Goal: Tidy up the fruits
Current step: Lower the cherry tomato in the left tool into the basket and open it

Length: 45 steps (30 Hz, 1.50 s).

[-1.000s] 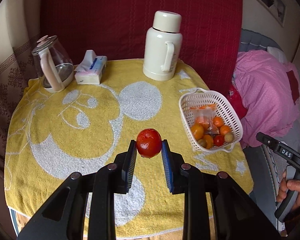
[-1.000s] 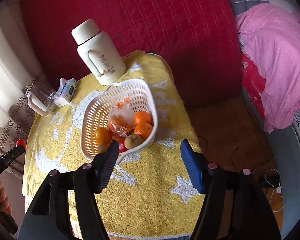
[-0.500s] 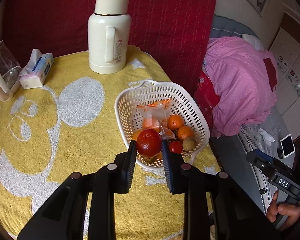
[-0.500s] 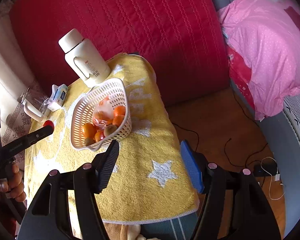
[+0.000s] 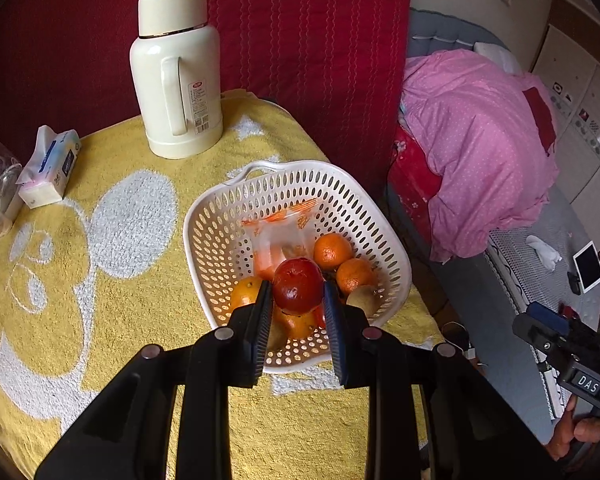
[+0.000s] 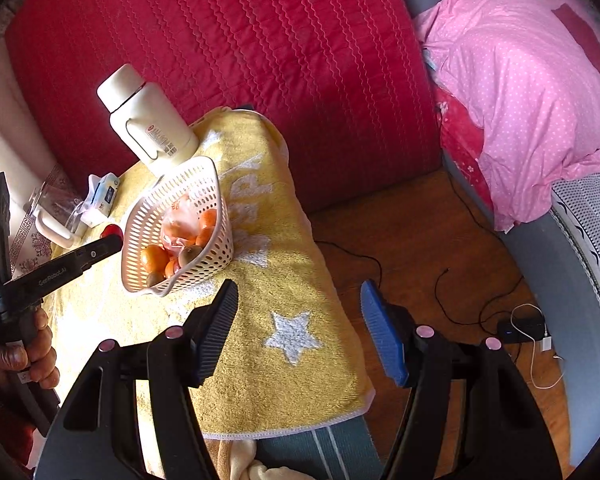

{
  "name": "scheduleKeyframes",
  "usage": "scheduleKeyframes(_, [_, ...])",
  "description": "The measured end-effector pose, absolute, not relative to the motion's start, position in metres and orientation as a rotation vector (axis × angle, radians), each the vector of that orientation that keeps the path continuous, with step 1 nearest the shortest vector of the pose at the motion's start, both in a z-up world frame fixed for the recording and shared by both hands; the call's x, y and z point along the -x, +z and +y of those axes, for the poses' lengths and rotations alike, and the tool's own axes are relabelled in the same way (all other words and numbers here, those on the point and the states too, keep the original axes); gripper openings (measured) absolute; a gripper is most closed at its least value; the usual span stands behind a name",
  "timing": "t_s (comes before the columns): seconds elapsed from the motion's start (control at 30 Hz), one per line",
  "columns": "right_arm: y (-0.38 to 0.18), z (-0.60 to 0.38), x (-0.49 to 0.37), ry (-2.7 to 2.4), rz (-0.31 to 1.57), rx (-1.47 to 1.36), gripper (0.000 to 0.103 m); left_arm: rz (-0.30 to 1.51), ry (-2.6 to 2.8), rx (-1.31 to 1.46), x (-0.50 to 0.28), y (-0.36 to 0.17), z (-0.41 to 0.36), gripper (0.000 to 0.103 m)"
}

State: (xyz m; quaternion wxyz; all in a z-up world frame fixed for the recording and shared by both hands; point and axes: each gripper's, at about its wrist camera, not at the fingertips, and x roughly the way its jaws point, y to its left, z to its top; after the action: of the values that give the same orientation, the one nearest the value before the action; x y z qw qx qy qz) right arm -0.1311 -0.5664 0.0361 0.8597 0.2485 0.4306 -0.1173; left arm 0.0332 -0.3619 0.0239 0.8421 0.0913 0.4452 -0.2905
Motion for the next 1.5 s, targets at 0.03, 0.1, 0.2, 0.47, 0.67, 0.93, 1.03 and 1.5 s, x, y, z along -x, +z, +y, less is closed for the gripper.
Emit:
scheduleKeyframes(0.03, [0.036,-0.566,0.131,-0.245,0.905,-0.519,0.065,0.936,-0.613,-0.196,-0.033,0.024,-0.363,0.026])
scheduleKeyframes(0.1, [0.035,-0.567,0.129,-0.243,0.909,-0.515,0.065,0.926,-0.604,-0.209,-0.034,0.026,-0.365,0.026])
scheduleKeyframes(0.2, [0.034,-0.565,0.127,-0.239,0.913,-0.512,0.065,0.913,-0.596,-0.214,-0.035,0.028,-0.367,0.026])
scheduleKeyframes(0.47, [0.032,-0.566,0.122,-0.237,0.923,-0.507,0.065,0.875,-0.561,-0.258,-0.037,0.034,-0.374,0.026])
scheduleKeyframes(0.67, [0.029,-0.565,0.118,-0.234,0.935,-0.502,0.065,0.868,-0.567,-0.263,-0.041,0.033,-0.379,0.026])
scheduleKeyframes(0.93, [0.025,-0.564,0.113,-0.238,0.951,-0.500,0.065,0.887,-0.571,-0.266,-0.047,0.024,-0.385,0.026])
scheduleKeyframes(1.03, [0.024,-0.564,0.110,-0.239,0.957,-0.500,0.065,0.892,-0.575,-0.270,-0.050,0.020,-0.389,0.026])
scheduleKeyframes(1.5, [0.021,-0.562,0.107,-0.243,0.976,-0.496,0.065,0.966,-0.628,-0.212,-0.076,-0.010,-0.394,0.026])
